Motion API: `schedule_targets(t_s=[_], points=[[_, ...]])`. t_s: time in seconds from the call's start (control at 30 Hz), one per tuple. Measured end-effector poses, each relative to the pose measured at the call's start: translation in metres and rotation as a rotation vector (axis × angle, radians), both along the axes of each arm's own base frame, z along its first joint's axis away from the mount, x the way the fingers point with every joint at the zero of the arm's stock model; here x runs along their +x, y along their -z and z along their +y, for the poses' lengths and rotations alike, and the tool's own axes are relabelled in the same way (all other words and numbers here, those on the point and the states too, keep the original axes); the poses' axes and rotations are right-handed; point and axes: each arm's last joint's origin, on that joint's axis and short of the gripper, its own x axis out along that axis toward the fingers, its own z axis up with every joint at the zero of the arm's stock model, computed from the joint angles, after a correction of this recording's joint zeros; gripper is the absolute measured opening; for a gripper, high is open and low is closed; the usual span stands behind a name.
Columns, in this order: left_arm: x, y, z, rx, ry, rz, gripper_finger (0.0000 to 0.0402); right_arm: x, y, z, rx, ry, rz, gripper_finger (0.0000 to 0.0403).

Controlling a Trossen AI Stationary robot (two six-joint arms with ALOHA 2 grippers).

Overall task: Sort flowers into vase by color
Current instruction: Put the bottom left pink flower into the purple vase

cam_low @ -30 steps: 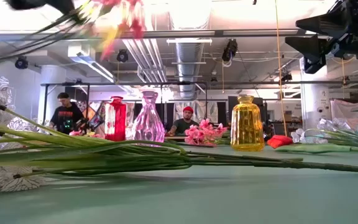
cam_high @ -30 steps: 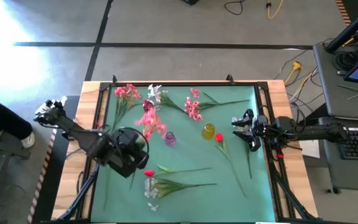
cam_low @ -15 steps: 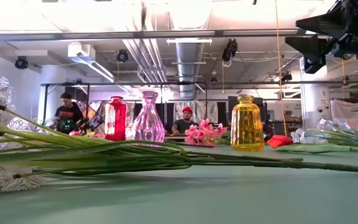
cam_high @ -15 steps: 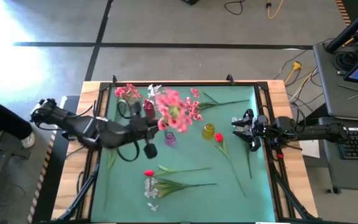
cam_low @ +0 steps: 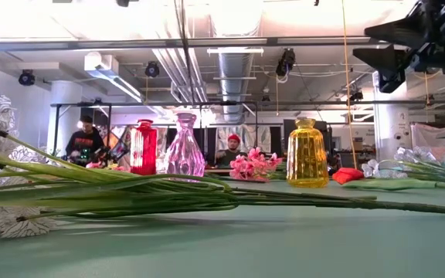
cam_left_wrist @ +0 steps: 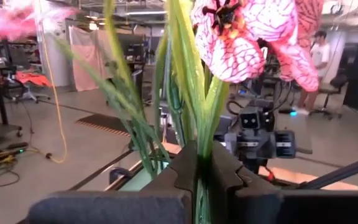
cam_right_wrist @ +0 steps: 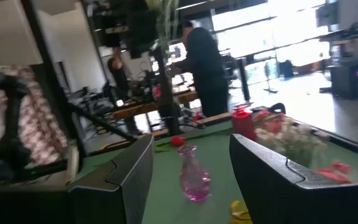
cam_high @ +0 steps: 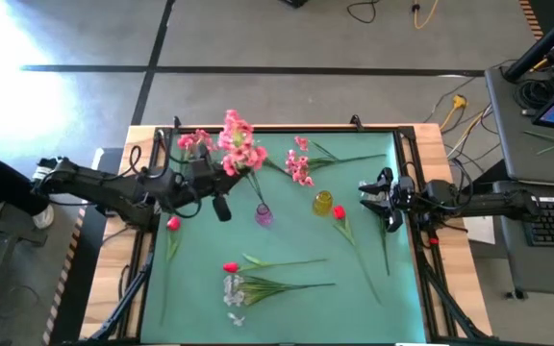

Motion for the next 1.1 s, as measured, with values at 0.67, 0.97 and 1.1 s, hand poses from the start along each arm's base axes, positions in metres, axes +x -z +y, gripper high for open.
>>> schedule_targets(t_s=[0.67, 0.97, 1.1], points=[[-0.005, 0.030, 0.001, 0.062, -0.005, 0.046, 0.0000, 0.000, -0.003, -0.001, 0.013, 0.019, -0.031, 0.0203], [-0.004, 0.029, 0.001, 0.067, -0.004, 0.070, 0.0000, 0.000, -0.003, -0.001, 0.010, 0.020, -0.030, 0.0203], [-0.002, 0.032, 0.001, 0.046, -0.002, 0.080, 0.0000, 0.000, -0.003, -0.001, 0.008, 0.020, -0.028, 0.0203]])
